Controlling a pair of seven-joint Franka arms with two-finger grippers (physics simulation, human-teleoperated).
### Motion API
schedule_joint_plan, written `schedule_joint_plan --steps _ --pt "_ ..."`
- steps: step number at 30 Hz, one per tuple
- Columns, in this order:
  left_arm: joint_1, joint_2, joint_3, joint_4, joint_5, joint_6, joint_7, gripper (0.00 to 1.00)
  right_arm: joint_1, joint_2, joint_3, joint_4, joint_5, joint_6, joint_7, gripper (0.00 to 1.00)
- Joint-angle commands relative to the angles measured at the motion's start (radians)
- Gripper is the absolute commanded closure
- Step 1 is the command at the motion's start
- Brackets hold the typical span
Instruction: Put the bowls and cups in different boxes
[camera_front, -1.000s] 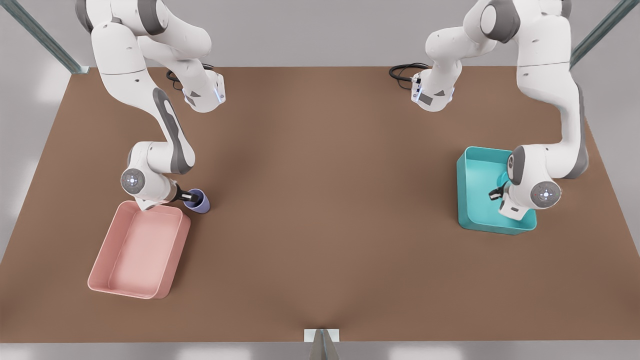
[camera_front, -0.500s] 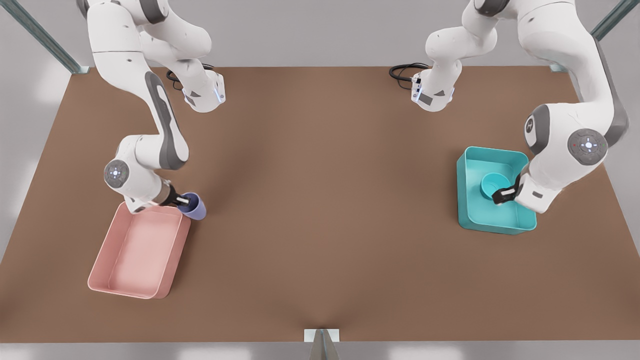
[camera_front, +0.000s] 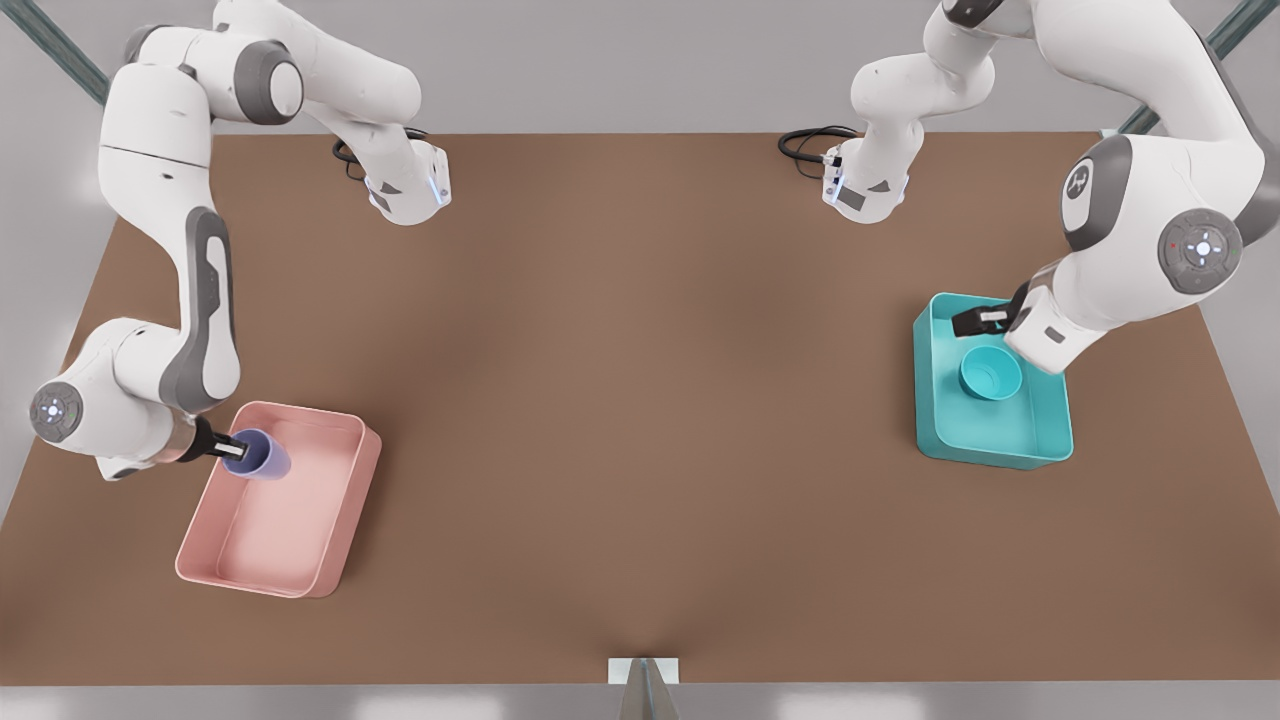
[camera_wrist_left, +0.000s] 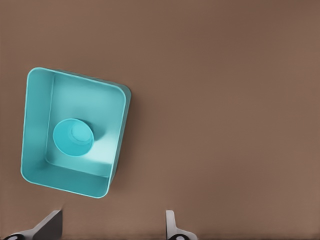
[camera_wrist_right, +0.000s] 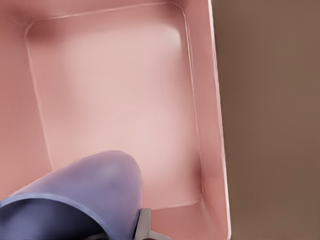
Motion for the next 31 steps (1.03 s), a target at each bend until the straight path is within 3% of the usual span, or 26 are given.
schedule_joint_plan --steps 1,3,8,9,10,18,22,26,31 --pt "0.000 -0.001 -0.001 0.001 -0.002 -0.038 0.037 0.00 -0.004 0.042 0.001 0.015 -0.016 0.047 -0.251 0.79" --pt "0.002 -0.001 -0.001 0.001 -0.002 -0.041 0.035 0.00 -0.004 0.101 0.002 0.018 -0.010 0.143 -0.280 0.79" --pt "0.002 -0.001 -0.001 0.001 -0.002 -0.042 0.035 0.00 -0.001 0.149 0.011 0.020 0.017 0.172 -0.276 0.79" --pt "0.002 -0.001 -0.001 0.001 -0.002 -0.044 0.034 0.00 -0.001 0.151 0.011 0.015 0.017 0.172 -0.271 0.17" --pt "0.002 -0.001 -0.002 0.001 -0.002 -0.044 0.034 0.00 -0.001 0.149 0.013 0.013 0.017 0.170 -0.273 0.00" --pt "0.005 -0.006 -0.001 -0.001 -0.004 -0.041 0.034 0.00 0.006 0.071 0.016 0.017 0.017 0.051 -0.283 0.00" --pt "0.003 -0.004 -0.001 -0.001 -0.005 -0.035 0.034 0.00 0.035 -0.195 0.014 0.018 0.017 -0.322 -0.270 0.00" --pt "0.005 0.002 0.002 -0.001 -0.028 -0.025 0.035 0.00 0.076 -0.382 0.016 0.067 0.004 -0.558 -0.145 0.00" --pt "0.029 0.019 0.007 -0.003 -0.033 0.021 0.037 0.00 0.095 -0.412 0.014 0.056 -0.016 -0.538 -0.105 0.00"
